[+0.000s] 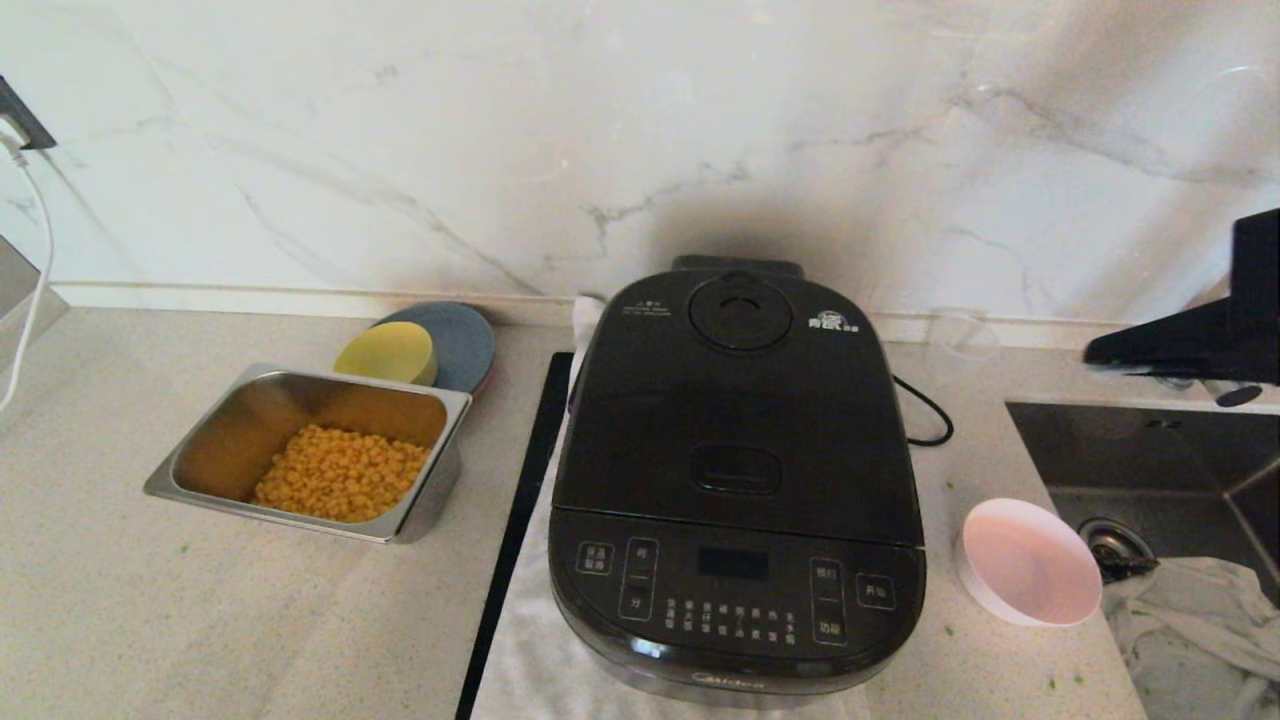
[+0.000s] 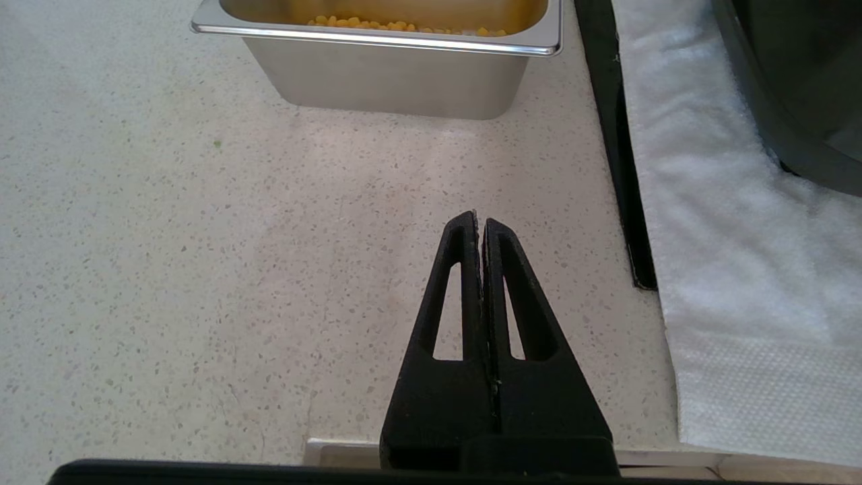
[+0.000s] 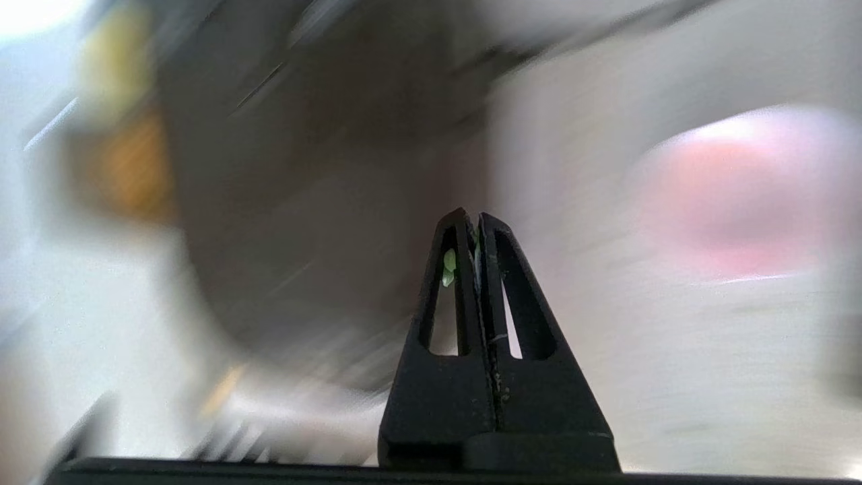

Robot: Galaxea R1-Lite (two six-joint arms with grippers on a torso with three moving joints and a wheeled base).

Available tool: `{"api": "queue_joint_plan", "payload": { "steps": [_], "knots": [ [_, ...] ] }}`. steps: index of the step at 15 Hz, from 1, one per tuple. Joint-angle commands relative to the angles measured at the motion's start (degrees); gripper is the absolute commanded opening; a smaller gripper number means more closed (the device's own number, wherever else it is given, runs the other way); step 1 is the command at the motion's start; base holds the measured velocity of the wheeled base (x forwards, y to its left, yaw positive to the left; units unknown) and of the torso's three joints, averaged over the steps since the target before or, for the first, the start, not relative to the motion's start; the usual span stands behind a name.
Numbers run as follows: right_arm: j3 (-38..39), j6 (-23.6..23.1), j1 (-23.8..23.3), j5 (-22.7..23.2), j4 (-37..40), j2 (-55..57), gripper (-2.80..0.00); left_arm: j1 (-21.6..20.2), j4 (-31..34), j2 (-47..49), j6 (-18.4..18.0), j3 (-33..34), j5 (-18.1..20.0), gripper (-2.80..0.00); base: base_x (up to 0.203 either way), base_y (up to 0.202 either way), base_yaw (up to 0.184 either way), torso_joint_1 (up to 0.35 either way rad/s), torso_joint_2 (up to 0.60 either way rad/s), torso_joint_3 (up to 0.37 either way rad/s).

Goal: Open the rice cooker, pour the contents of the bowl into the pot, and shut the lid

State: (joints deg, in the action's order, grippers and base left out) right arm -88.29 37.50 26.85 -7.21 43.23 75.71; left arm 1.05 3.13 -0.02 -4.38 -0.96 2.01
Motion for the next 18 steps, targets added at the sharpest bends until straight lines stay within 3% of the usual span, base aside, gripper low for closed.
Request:
{"api": "queue_joint_plan", "payload": {
  "steps": [1, 4, 6, 8, 11, 13, 16, 18],
  "knots": [
    [0.1, -2.4, -2.6, -14.1, 2.0, -7.3, -2.8, 0.0, 0.0, -0.1, 0.0, 0.0, 0.0, -2.8, 0.0, 0.0, 0.0, 0.0, 0.0, 0.0],
    [9.7, -7.0, -4.2, -28.0, 5.3, -18.5, -2.8, 0.0, 0.0, -0.1, 0.0, 0.0, 0.0, -2.8, 0.0, 0.0, 0.0, 0.0, 0.0, 0.0],
    [19.4, -9.6, -9.5, -32.3, 5.6, -27.4, -2.8, 0.0, 0.0, -0.1, 0.0, 0.0, 0.0, -2.8, 0.0, 0.0, 0.0, 0.0, 0.0, 0.0],
    [26.2, -12.5, -13.8, -33.7, 4.7, -36.7, -2.8, 0.0, 0.0, -0.1, 0.0, 0.0, 0.0, -2.8, 0.0, 0.0, 0.0, 0.0, 0.0, 0.0],
    [37.3, -19.2, -21.3, -34.1, 1.2, -50.8, -2.8, 0.0, 0.0, -0.1, 0.0, 0.0, 0.0, -2.8, 0.0, 0.0, 0.0, 0.0, 0.0, 0.0],
    [43.0, -24.5, -23.7, -32.2, -2.6, -60.3, -2.8, 0.0, 0.0, -0.1, 0.0, 0.0, 0.0, -2.8, 0.0, 0.0, 0.0, 0.0, 0.0, 0.0],
    [52.7, -32.3, -25.9, -23.1, -8.0, -73.0, -2.8, 0.0, 0.0, -0.1, 0.0, 0.0, 0.0, -2.8, 0.0, 0.0, 0.0, 0.0, 0.0, 0.0],
    [61.7, -34.6, -26.5, -19.1, -14.0, -75.5, -2.8, 0.0, 0.0, -0.1, 0.0, 0.0, 0.0, -2.8, 0.0, 0.0, 0.0, 0.0, 0.0, 0.0]
  ]
}}
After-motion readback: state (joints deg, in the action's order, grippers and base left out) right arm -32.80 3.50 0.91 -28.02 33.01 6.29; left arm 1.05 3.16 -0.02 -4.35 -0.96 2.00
